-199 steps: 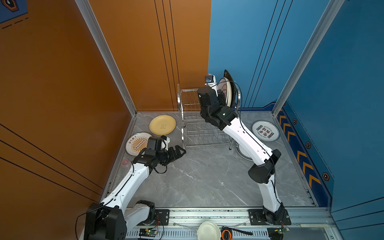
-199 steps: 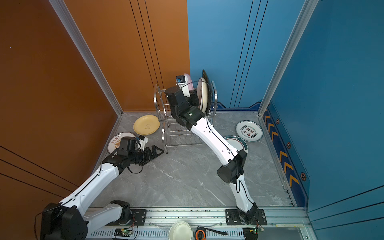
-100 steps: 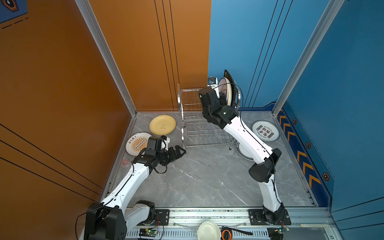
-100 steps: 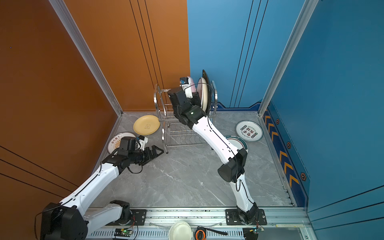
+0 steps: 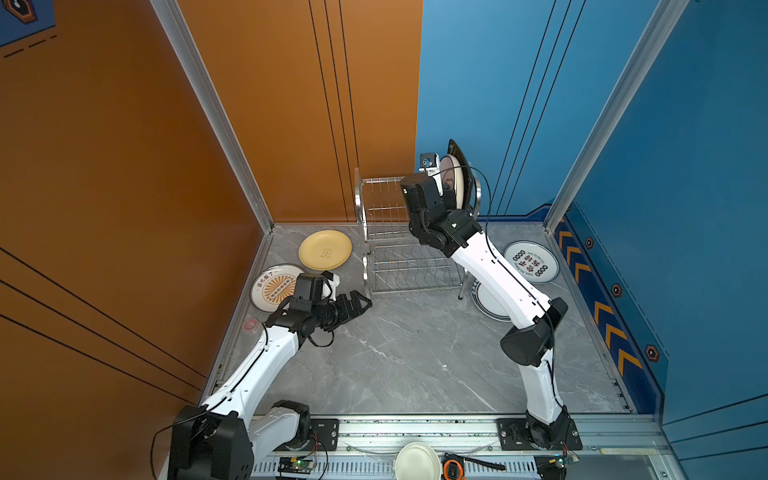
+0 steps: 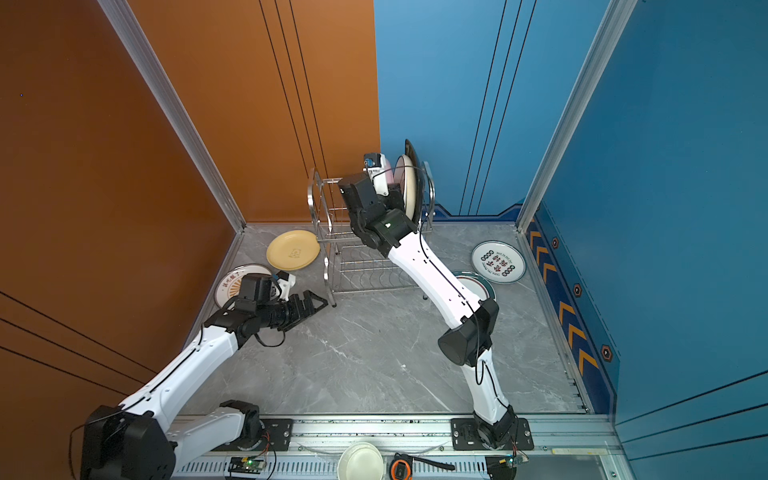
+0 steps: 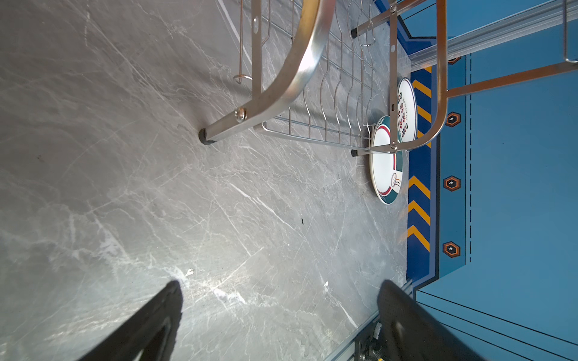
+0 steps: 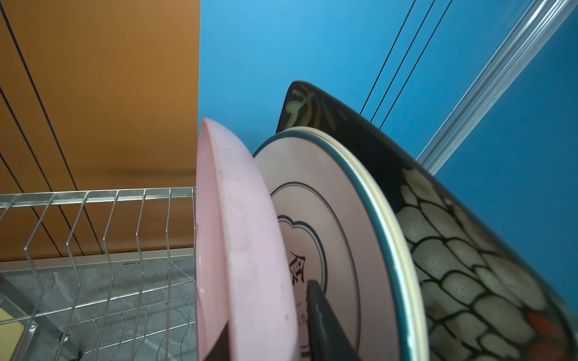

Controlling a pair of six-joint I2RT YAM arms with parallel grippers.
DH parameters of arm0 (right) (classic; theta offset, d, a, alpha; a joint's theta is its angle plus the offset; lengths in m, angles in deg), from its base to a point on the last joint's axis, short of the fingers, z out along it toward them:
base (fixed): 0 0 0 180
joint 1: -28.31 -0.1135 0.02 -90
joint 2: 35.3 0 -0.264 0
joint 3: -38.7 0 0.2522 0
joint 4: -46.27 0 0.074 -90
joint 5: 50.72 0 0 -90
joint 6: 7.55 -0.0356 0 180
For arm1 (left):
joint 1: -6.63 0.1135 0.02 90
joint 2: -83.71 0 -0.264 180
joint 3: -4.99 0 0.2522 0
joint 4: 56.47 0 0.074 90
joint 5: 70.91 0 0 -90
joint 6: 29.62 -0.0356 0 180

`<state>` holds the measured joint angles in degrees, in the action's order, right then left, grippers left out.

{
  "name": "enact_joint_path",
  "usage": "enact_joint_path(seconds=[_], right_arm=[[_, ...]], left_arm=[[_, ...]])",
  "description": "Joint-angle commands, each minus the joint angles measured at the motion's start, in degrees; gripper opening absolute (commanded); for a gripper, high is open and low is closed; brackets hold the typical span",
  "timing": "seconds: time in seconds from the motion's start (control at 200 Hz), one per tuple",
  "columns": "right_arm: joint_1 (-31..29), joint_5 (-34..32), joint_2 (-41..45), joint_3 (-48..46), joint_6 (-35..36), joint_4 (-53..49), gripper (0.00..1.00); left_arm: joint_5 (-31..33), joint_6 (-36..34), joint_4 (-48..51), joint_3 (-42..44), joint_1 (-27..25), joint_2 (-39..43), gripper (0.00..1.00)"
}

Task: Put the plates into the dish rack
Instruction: 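Lower the pink plate into the rack slot beside the white plate with the right gripper, then open the right gripper and lift it off the pink plate, then withdraw the right gripper from the rack toward the green-rimmed plate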

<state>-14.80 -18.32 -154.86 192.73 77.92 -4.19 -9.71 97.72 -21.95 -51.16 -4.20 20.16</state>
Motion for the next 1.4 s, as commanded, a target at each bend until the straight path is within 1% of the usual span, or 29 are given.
enact_joint_path(seconds=[0.0, 0.09, 0.335, 0.455, 0.606, 0.686, 0.846, 1.006, 1.121, 1.136, 1.231, 1.296, 1.396], right_arm=[[-0.48, 0.25, 3.49, -0.32, -0.51, -1.52, 0.33], [-0.99, 1.01, 4.37, -0.45, -0.47, -1.65, 0.37], [-3.09, 6.55, 9.33, -4.16, -0.85, -1.75, 0.53], [-3.64, 9.11, 11.38, -4.24, -2.87, -4.31, 0.57], [-3.84, 12.90, 15.17, -5.70, -6.64, -7.86, 0.58], [-3.88, 14.89, 17.96, -8.33, -7.89, -8.46, 0.59], [-3.06, 21.68, 24.13, -15.91, -9.44, -8.65, 0.66], [-0.10, 27.20, 31.05, -24.51, -13.89, -9.91, 0.70], [2.44, 31.09, 36.33, -31.14, -16.95, -10.63, 0.71], [4.15, 31.61, 37.02, -32.02, -17.27, -10.66, 0.71], [8.14, 34.97, 40.77, -36.95, -18.97, -10.77, 0.73], [11.01, 37.52, 43.11, -42.24, -19.45, -10.76, 0.74], [15.83, 41.52, 45.32, -47.15, -20.13, -10.99, 0.76]], left_arm=[[0.36, 0.27, 0.04, -0.54, 0.04, 0.58, 0.98], [0.67, 0.35, 0.00, -0.73, -0.04, 0.60, 0.98], [1.50, 0.63, -0.01, -0.89, -0.45, 0.75, 0.98], [1.98, 0.91, 0.00, -0.93, -0.78, 0.71, 0.98], [2.84, 1.17, -0.01, -1.18, -1.36, 0.64, 0.98], [3.16, 1.24, -0.01, -1.29, -1.63, 0.44, 0.98], [4.13, 1.54, -0.09, -1.90, -2.17, -0.25, 0.98], [5.05, 1.78, -0.11, -2.60, -3.13, -1.06, 0.98], [5.67, 1.97, -0.17, -2.69, -3.75, -1.45, 0.98], [5.70, 2.06, -0.10, -2.72, -3.90, -1.48, 0.98], [6.22, 2.12, -0.19, -2.76, -4.36, -1.82, 0.98], [6.46, 2.21, -0.16, -2.95, -4.69, -2.06, 0.98], [6.83, 2.30, -0.19, -3.18, -5.20, -2.50, 0.98]])
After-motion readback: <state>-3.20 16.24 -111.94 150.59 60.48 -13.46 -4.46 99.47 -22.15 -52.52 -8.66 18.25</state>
